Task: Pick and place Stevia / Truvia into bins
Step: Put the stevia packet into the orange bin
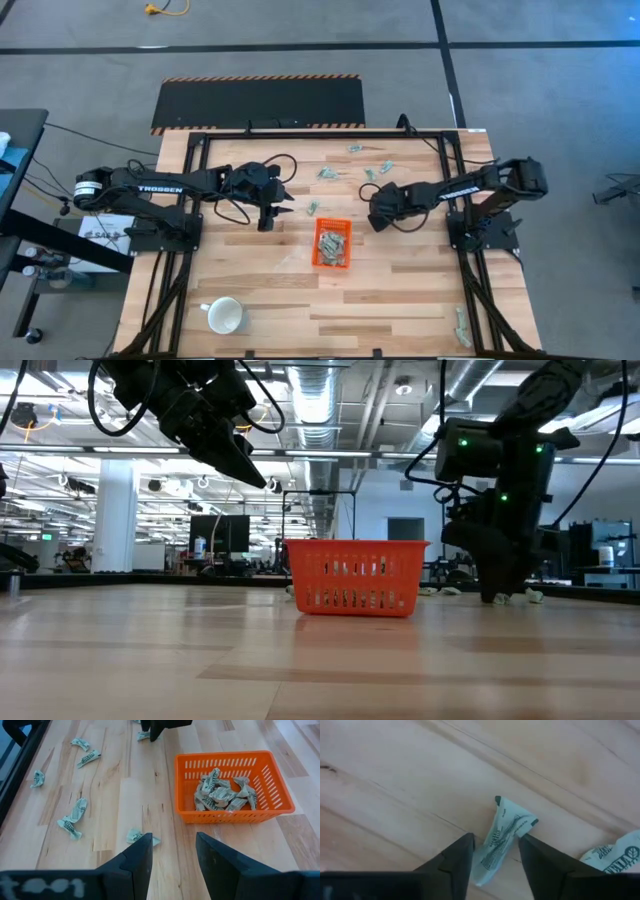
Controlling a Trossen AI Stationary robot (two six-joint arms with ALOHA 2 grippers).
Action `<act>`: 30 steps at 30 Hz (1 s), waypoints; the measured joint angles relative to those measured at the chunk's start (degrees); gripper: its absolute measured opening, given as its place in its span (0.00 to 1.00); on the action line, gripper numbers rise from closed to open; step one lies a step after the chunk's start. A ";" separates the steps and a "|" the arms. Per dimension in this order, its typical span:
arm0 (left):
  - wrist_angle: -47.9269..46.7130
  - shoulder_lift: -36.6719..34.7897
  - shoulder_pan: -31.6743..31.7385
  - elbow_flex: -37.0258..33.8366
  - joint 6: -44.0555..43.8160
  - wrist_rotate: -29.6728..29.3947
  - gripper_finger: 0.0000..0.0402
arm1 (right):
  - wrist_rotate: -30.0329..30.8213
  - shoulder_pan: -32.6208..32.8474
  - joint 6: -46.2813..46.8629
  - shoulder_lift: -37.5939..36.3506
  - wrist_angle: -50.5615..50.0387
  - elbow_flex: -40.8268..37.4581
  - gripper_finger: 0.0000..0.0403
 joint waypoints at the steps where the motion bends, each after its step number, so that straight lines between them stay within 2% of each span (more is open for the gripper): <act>1: 0.00 0.00 0.00 0.00 -0.15 -0.06 0.35 | 0.81 0.48 -0.40 -0.43 0.10 -0.08 0.35; 9: 0.07 0.00 0.02 0.00 -0.24 -0.98 0.35 | 3.76 2.36 -6.41 -4.61 1.45 -0.17 0.04; 11: 0.07 0.00 0.02 0.00 -0.25 -1.00 0.35 | 3.97 2.69 -8.30 -6.05 3.23 -0.16 0.02; 18: 0.15 0.26 1.39 0.00 -1.48 -6.95 0.35 | 3.77 4.19 -10.16 -10.55 8.96 -0.09 0.02; 23: 1.35 3.94 4.28 0.07 -1.57 -4.83 0.35 | 1.77 3.73 -10.15 -11.32 4.22 -0.09 0.02; 30: 2.48 13.57 6.67 2.49 1.47 -0.27 0.35 | 0.84 2.02 -9.50 -11.32 -0.87 -0.09 0.19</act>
